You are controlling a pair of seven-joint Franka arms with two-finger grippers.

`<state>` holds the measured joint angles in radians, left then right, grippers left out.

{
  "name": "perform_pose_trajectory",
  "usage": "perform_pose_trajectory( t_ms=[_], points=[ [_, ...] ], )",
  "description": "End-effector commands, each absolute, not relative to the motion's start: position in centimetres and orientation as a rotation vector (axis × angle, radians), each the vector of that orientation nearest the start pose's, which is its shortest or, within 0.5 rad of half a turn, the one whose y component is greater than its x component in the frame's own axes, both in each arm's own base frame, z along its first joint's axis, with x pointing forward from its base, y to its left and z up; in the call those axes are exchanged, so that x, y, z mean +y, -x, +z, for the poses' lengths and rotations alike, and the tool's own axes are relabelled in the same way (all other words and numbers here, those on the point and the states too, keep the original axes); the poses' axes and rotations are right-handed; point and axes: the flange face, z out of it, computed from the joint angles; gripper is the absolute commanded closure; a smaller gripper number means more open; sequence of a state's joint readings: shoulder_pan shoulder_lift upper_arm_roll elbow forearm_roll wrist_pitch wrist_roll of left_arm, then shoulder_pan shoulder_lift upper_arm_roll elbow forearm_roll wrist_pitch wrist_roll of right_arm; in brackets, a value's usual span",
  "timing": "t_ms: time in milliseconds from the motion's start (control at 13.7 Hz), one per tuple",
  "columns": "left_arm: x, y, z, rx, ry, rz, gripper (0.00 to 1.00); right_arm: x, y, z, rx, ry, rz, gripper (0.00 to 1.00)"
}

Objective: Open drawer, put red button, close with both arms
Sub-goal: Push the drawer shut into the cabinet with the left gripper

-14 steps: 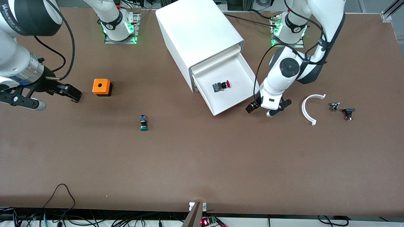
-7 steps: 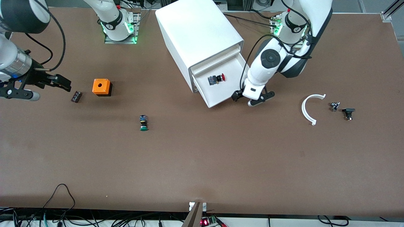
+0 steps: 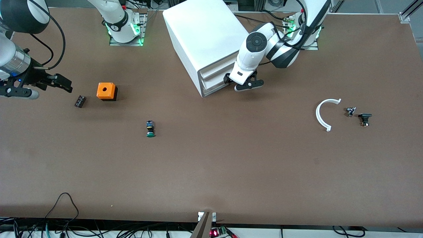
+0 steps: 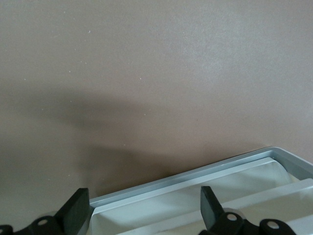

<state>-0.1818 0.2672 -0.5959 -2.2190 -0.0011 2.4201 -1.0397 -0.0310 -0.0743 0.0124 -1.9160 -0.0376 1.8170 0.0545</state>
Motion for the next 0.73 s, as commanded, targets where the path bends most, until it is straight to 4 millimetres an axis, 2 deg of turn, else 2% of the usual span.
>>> perform_pose_trajectory(
  t_ms=[0, 220, 366, 512, 659],
  points=[
    [-37.7, -38.6, 27.9, -0.445, 3.160, 0.199, 0.00, -1.5, -52.0, 52.8, 0.053, 3.168, 0.071, 0.00],
    [-40.9, -35.4, 28.6, -0.313, 3.190, 0.212, 0.00, -1.6, -52.0, 53.3, 0.056, 3.167, 0.039, 0.00],
    [-41.0, -35.2, 28.7, -0.305, 3.192, 0.212, 0.00, -1.6, -52.3, 53.4, 0.061, 3.167, 0.022, 0.00],
    [-40.3, -36.1, 28.8, -0.339, 3.190, 0.206, 0.00, -1.7, -52.6, 53.8, 0.062, 3.166, 0.017, 0.00],
    [-38.2, -38.6, 29.3, -0.415, 3.187, 0.162, 0.00, -1.7, -52.6, 54.2, 0.067, 3.166, 0.017, 0.00]
  ],
)
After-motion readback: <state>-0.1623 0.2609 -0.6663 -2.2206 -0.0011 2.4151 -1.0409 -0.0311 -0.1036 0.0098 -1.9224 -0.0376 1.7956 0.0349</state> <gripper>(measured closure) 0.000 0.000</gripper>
